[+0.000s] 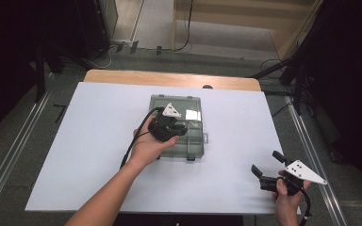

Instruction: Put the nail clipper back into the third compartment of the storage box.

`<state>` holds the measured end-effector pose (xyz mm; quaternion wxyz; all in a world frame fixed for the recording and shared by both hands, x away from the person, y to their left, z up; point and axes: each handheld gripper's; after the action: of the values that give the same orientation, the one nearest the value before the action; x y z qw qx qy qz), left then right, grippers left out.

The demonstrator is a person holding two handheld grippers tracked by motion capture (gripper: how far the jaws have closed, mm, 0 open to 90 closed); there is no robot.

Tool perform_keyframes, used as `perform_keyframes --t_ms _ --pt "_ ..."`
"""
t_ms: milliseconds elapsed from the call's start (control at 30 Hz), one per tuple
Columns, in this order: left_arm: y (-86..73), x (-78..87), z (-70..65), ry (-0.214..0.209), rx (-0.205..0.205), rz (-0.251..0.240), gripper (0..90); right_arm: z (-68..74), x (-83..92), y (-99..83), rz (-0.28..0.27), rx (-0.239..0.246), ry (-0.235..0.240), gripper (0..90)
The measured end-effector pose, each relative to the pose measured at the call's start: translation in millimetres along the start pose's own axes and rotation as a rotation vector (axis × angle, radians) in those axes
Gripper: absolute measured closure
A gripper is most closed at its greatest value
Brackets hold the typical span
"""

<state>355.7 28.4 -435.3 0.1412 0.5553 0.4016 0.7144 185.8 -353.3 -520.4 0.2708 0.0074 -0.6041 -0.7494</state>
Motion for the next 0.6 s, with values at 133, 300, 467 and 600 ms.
perform_keyframes --t_ms 133,300,467,600 --pt "0.0 -4.2 6.6 -0.007 0.041 -0.014 79.2 0.0 -0.1 0.0 0.0 0.0 0.0 0.0" --pt "-0.1 -10.4 10.7 0.003 0.052 -0.007 79.2 -0.1 -0.1 0.0 0.0 -0.001 -0.001 0.0" --pt "0.5 -17.6 13.0 0.03 0.05 0.002 79.1 -0.3 -0.1 0.0 0.0 -0.001 0.001 0.0" --pt "-0.3 -22.7 16.5 0.051 0.065 -0.001 79.1 -0.4 -0.1 0.0 0.0 -0.002 0.002 0.0"
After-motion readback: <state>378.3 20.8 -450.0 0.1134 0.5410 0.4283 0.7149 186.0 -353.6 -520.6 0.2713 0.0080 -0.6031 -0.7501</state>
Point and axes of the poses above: each handheld gripper's, and its own axes: x roughly backward along the jaws, y roughly out of its top, z roughly to its left, and after that the axes turned 12 degrees about -x, right-handed
